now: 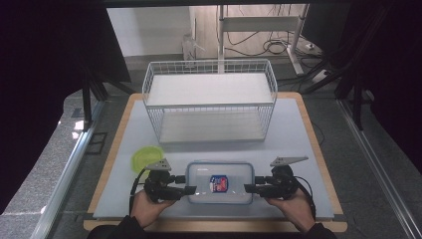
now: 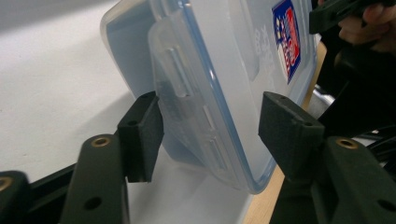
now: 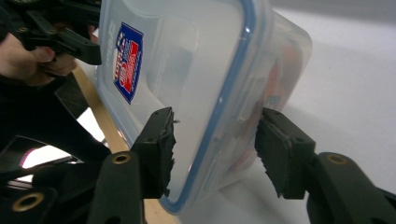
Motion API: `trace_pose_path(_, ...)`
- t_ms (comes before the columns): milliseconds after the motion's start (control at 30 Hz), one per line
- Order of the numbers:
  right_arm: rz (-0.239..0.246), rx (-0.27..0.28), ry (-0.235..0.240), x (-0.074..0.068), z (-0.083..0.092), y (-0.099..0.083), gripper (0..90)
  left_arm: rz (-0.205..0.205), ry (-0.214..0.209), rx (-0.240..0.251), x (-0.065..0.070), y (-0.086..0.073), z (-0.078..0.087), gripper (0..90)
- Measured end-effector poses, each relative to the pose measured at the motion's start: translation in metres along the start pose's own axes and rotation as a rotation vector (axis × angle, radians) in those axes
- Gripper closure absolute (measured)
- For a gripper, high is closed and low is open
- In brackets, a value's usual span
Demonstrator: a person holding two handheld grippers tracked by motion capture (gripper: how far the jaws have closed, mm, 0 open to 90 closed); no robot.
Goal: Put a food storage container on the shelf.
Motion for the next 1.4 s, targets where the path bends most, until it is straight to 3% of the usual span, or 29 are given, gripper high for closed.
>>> trace_pose_path(233, -0.011, 0.017, 0.012, 0.0, 0.003, -0.001, 53.6, 0.027, -0.01, 0.043, -0.002, 0.001, 0.004, 47.6)
trace_pose_path(300, 0.007, 0.026, 0.002, -0.001, 0.003, 0.0, 53.8, 0.031, -0.007, 0.043, -0.002, 0.001, 0.004, 49.2)
trace_pose_path(467, -0.008, 0.032, -0.001, 0.0, 0.003, 0.001, 53.5, 0.046, 0.0, 0.049, -0.002, 0.001, 0.003, 49.4)
trace_pose_path(767, 0.044, 0.053, -0.035, -0.002, 0.004, 0.005, 53.2, 0.044, 0.029, 0.058, -0.002, 0.004, 0.003, 50.2)
trace_pose_path(1100, 0.089, 0.111, -0.015, -0.012, 0.012, 0.027, 53.0, -0.009, 0.076, 0.09, 0.0, 0.025, 0.021, 50.2)
trace_pose_path(1400, 0.094, 0.132, 0.009, -0.014, 0.013, 0.047, 53.0, -0.033, 0.112, 0.097, -0.002, 0.044, 0.033, 50.1)
Point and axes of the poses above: each handheld gripper's, and its own axes: z roughly backward along the jaws, y roughly out of its top, x roughly to its right, the point moved 5 cm from there along -z, roughly forward along the jaws, and after that the axes turned 8 degrees about -z, right-handed, at the moved point
